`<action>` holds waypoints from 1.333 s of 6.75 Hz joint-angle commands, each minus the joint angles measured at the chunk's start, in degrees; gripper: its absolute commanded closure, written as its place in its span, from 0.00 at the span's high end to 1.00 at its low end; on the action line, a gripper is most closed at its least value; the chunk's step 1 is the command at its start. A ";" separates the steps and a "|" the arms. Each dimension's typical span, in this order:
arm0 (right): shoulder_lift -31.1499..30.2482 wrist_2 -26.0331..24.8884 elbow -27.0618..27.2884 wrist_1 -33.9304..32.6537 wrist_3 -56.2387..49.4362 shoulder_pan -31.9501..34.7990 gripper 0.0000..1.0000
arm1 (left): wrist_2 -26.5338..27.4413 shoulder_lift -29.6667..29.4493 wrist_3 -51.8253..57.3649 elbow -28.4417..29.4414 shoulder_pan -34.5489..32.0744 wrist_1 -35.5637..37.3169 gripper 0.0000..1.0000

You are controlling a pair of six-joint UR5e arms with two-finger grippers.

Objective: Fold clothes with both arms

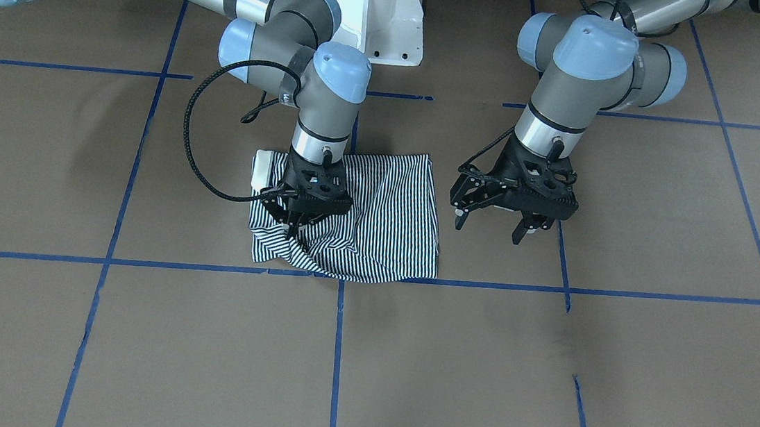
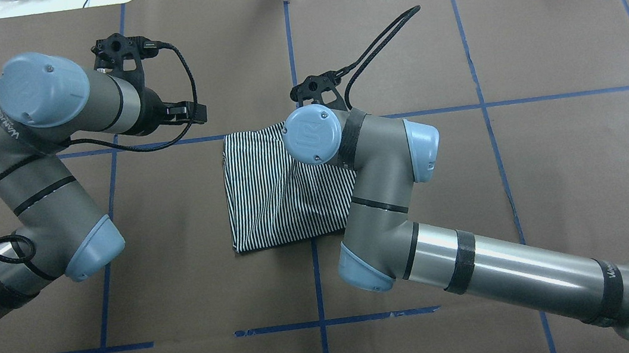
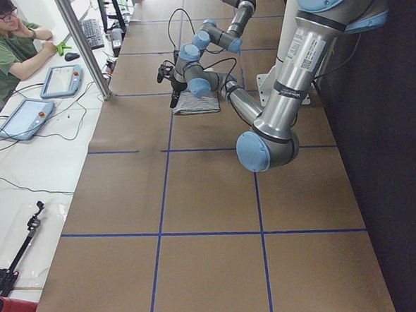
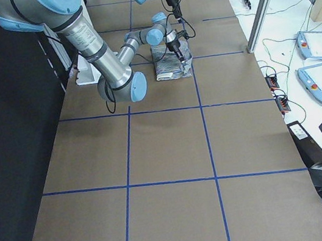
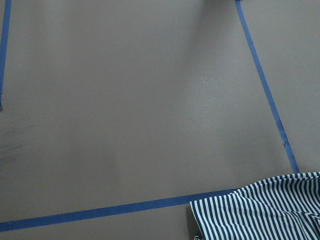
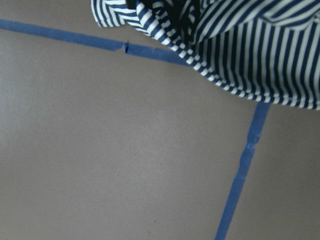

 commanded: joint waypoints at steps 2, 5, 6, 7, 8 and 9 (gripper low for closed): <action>-0.02 -0.97 -3.30 3.54 -3.31 2.48 0.53 | 0.00 0.06 0.00 0.00 0.14 0.00 1.00; 1.81 0.24 -6.30 9.98 -3.31 3.53 1.00 | 0.00 -0.03 -0.61 0.00 0.23 0.00 1.00; 2.00 4.69 -5.43 10.25 -3.22 3.80 1.00 | 0.00 -0.03 -0.70 0.00 0.32 0.00 1.00; 1.82 7.34 -2.90 9.64 -2.78 4.06 1.00 | 0.00 0.06 -0.79 0.00 0.32 0.00 1.00; 1.39 7.54 -1.92 9.55 -2.60 3.98 1.00 | 0.00 0.06 -0.70 0.00 0.32 0.00 1.00; 0.34 7.63 -0.86 9.46 -2.52 2.67 1.00 | 0.00 0.06 -0.96 0.00 0.40 0.00 1.00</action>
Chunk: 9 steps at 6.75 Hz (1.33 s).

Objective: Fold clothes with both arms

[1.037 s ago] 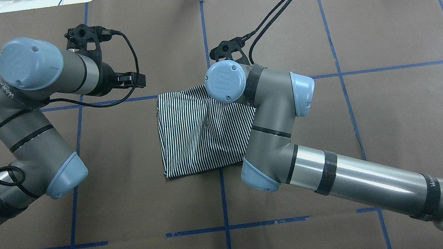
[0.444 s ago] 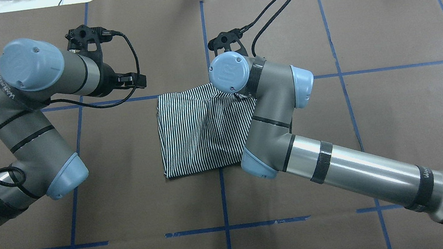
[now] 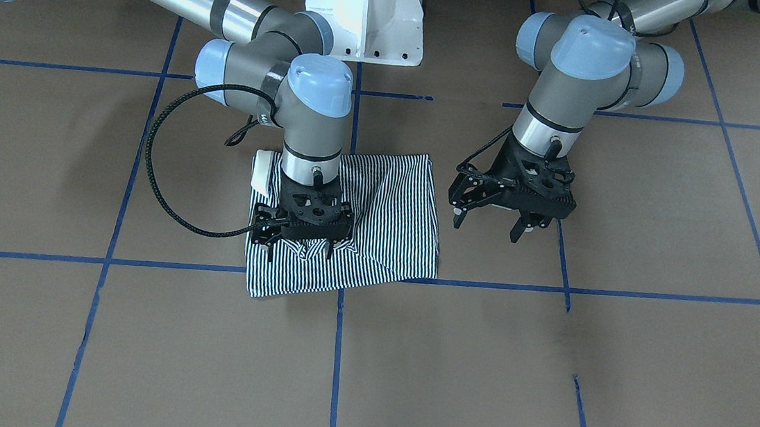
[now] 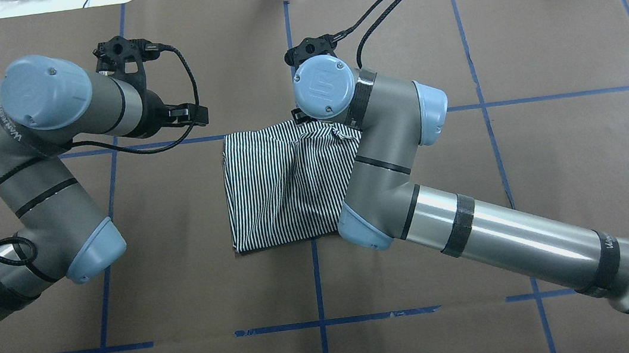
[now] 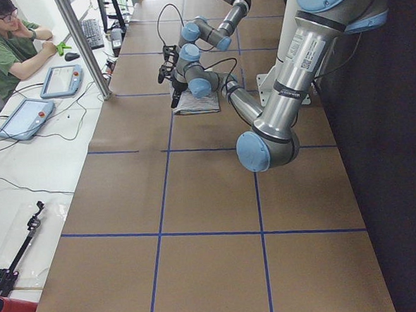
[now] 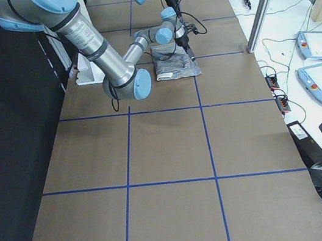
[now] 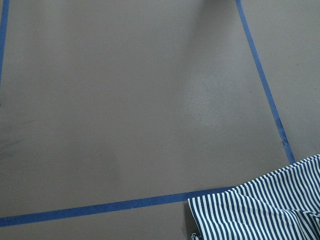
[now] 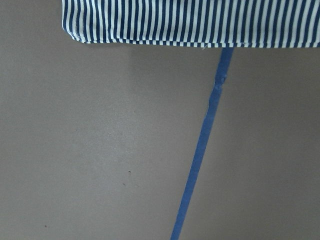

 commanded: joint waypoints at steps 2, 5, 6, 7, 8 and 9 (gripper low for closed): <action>-1.12 0.62 1.65 0.64 6.62 -3.50 0.99 | 0.00 0.01 -0.89 0.00 0.15 -0.09 1.00; -0.86 0.44 1.12 0.82 7.28 -3.25 0.48 | -0.09 0.01 -2.46 -0.61 0.15 0.00 1.00; -0.86 0.44 0.34 3.09 7.46 -3.25 0.48 | -0.09 0.97 -2.65 -1.83 0.23 0.00 1.00; -0.86 0.44 -1.67 5.46 7.81 -3.25 0.49 | -0.09 1.15 -2.73 -2.37 0.23 0.00 1.00; -0.95 0.18 -3.26 7.14 8.68 -3.25 0.49 | -0.09 1.15 -2.74 -2.37 0.23 0.00 1.00; -0.95 0.18 -3.53 7.07 8.34 -3.25 0.49 | -0.78 1.15 -2.74 -2.29 0.23 0.00 1.00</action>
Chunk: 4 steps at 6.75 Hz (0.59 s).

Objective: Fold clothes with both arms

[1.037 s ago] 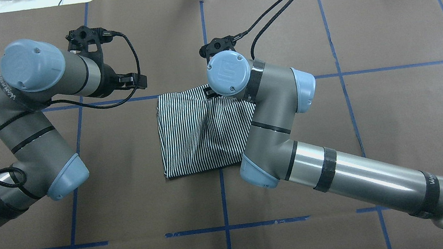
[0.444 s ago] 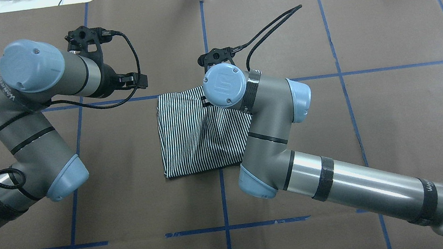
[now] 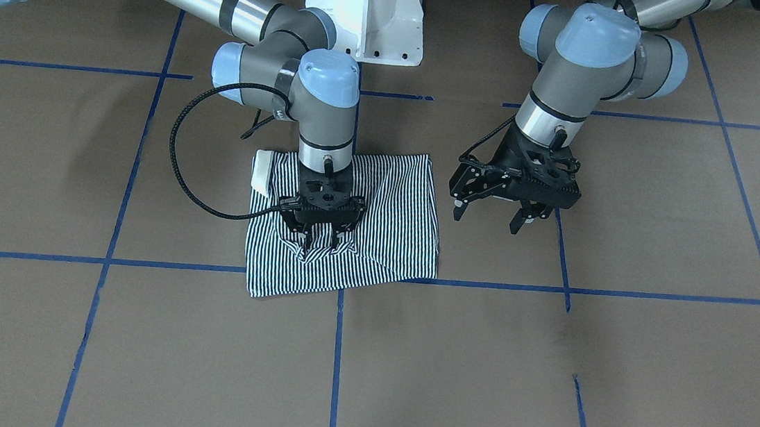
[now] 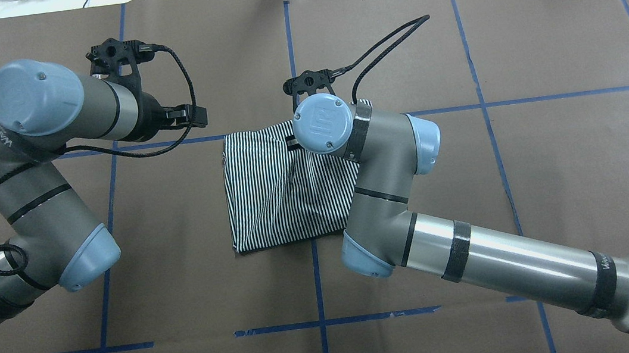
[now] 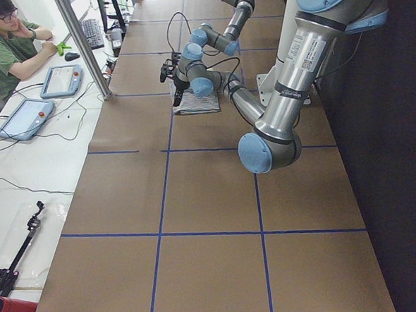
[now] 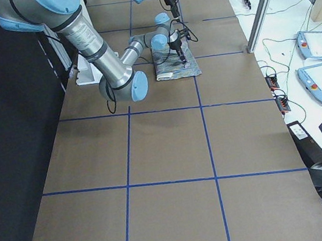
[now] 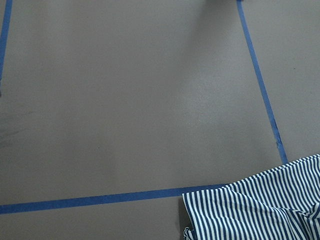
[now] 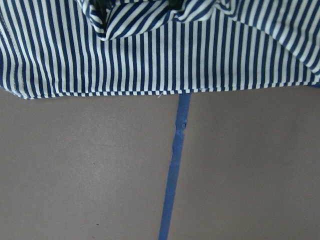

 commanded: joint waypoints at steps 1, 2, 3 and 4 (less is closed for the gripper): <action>-0.04 0.09 -0.97 0.03 -0.47 1.05 0.48 | -0.55 0.05 -0.03 -0.03 0.00 0.00 1.00; 0.05 0.53 -0.97 -1.37 -1.61 2.45 0.49 | -0.55 0.05 -0.03 0.05 0.00 0.00 1.00; -0.04 0.70 -0.97 -2.42 -3.18 3.51 0.51 | -0.55 0.05 -0.03 -0.03 0.00 0.00 1.00; -0.13 2.62 -0.88 -4.70 -4.24 5.17 0.57 | -0.55 0.05 -0.03 -0.03 0.00 0.00 1.00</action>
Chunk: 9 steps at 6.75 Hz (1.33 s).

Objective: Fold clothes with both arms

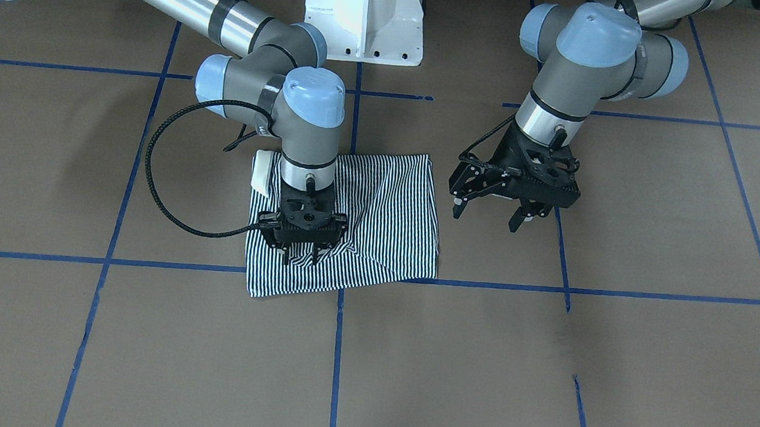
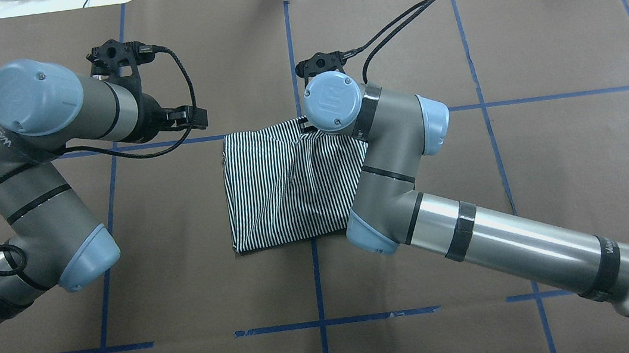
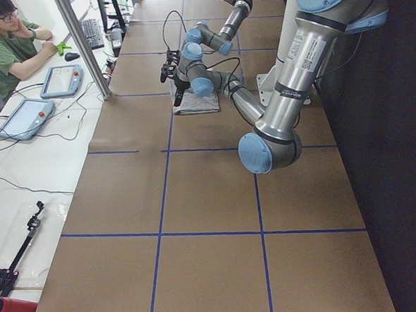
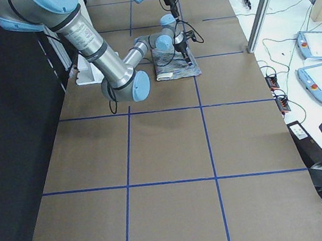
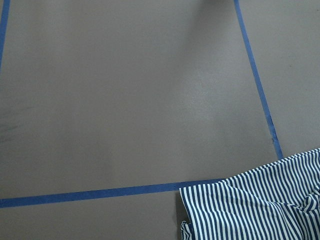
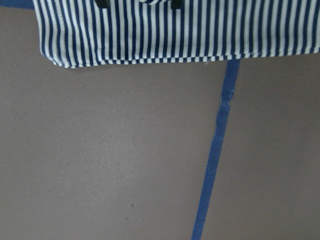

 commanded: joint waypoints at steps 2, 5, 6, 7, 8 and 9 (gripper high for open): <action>-1.74 8.48 3.19 -3.47 -4.08 7.29 1.00 | -0.36 0.09 0.09 -1.50 0.00 0.26 1.00; -16.12 23.24 25.64 -19.30 -28.94 24.22 1.00 | -5.10 14.35 15.30 -18.86 -4.62 8.66 1.00; -20.43 27.11 28.59 -22.51 -40.19 30.90 1.00 | -7.54 17.20 25.39 -20.75 -10.92 12.01 1.00; -25.35 31.76 28.62 -22.54 -50.31 37.75 1.00 | -10.09 20.79 38.71 -20.51 -19.34 13.17 1.00; -30.36 35.02 28.36 -22.89 -61.11 44.44 1.00 | -12.64 23.88 52.25 -18.59 -28.82 13.36 1.00; -35.72 36.10 28.35 -22.81 -65.92 48.33 1.00 | -17.97 26.00 61.69 -14.22 -36.83 13.18 1.00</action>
